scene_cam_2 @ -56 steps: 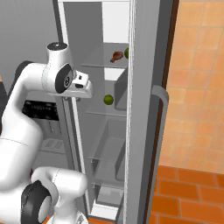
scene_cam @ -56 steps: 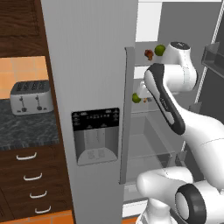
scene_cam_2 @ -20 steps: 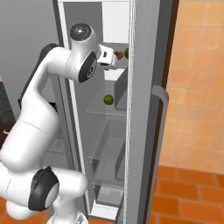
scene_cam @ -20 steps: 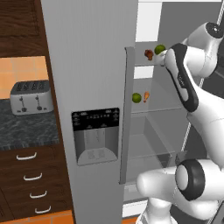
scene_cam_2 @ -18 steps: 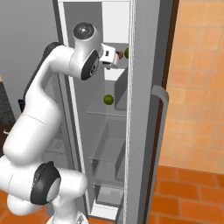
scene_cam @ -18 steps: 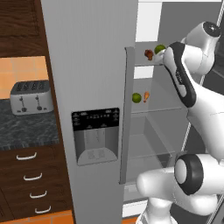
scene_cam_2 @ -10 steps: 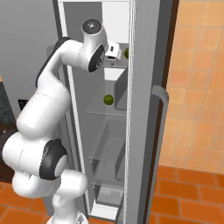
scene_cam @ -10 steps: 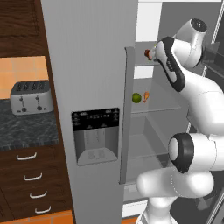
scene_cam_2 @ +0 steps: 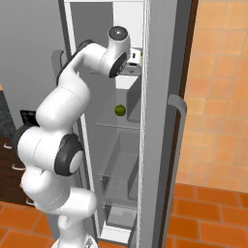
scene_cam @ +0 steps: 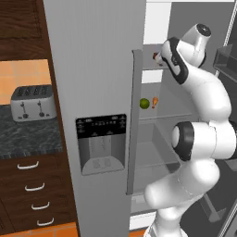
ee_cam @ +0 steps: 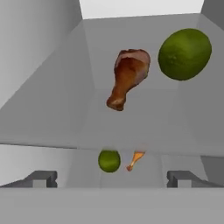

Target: Place one lime and one chicken drumstick in each tupperware on the nearby counter, to pack two identical lunches.

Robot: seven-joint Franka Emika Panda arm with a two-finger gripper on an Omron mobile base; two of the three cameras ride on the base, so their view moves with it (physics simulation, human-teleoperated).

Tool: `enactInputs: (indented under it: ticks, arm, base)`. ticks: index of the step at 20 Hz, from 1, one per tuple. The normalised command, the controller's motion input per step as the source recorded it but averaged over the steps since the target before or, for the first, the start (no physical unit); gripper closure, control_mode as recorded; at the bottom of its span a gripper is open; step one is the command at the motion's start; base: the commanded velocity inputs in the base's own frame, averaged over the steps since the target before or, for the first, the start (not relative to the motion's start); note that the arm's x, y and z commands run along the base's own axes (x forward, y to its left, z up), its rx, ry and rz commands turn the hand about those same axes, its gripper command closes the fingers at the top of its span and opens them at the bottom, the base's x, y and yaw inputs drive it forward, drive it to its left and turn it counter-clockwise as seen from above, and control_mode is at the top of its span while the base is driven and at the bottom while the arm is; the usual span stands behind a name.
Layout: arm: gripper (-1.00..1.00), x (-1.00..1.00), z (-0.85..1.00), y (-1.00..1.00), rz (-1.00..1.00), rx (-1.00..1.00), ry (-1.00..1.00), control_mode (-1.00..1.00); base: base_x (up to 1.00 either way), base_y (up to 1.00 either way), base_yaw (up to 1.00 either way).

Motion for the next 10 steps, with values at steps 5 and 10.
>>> enactInputs:
  ticks: [5, 10]
  arm:
    - [-1.0, 0.47, -0.31, 0.0, 0.0, 0.0, -0.08, -1.0]
    - [-1.0, 0.61, -0.1, 0.0, 0.0, 0.0, -0.01, -1.0]
  base:
    - [0.0, 0.0, 0.0]
    - [0.0, 0.0, 0.0]
